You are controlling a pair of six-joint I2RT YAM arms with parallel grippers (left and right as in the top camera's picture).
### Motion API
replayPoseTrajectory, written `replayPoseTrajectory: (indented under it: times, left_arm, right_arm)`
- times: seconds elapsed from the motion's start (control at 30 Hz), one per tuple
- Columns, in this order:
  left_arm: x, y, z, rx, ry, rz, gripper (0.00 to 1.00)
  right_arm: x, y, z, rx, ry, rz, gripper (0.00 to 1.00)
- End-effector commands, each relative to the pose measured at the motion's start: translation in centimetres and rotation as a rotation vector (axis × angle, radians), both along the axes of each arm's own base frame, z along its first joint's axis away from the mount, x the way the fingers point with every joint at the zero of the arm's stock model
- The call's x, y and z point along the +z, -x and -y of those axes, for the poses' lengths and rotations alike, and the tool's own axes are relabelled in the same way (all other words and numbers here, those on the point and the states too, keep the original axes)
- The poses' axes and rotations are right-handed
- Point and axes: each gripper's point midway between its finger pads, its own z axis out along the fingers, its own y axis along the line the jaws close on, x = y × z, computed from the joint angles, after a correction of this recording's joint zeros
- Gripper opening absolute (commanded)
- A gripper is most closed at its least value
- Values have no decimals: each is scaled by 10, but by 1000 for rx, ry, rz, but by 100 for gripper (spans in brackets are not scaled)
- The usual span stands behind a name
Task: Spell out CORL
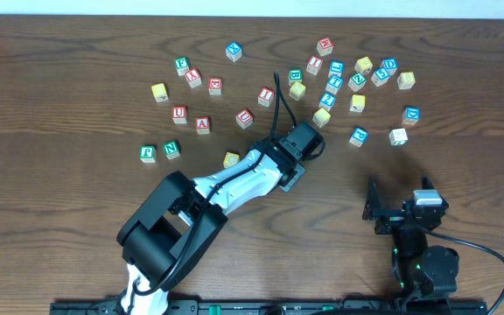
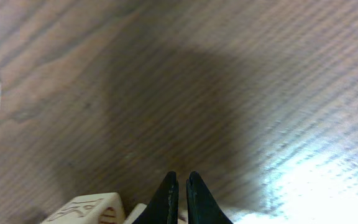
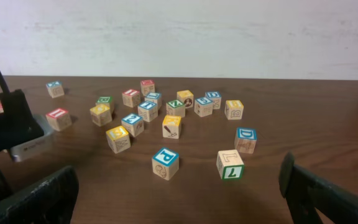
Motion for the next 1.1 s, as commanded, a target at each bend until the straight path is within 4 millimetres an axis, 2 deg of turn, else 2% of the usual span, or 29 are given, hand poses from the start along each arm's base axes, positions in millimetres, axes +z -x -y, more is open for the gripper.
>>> replayPoseTrajectory:
  times: [0.0, 0.37, 0.53, 0.77, 0.87, 1.07]
  left_arm:
    - [26, -16, 1, 12, -2, 81, 7]
    - [29, -4, -10, 27, -45, 29, 7]
    - [39, 4, -14, 27, -43, 11, 7]
    - [61, 16, -4, 23, 26, 1, 7]
    - [69, 13, -5, 103, 69, 14, 7]
    - [73, -2, -21, 601, 256, 18, 7]
  right_arm:
    - [-1, 0, 1, -6, 5, -4, 99]
    - [-1, 0, 1, -6, 5, -4, 99]
    - [-1, 0, 1, -6, 5, -4, 99]
    - [-1, 0, 1, -6, 5, -4, 99]
    - [-1, 0, 1, -6, 5, -4, 99]
    - [-1, 0, 1, -6, 5, -4, 99]
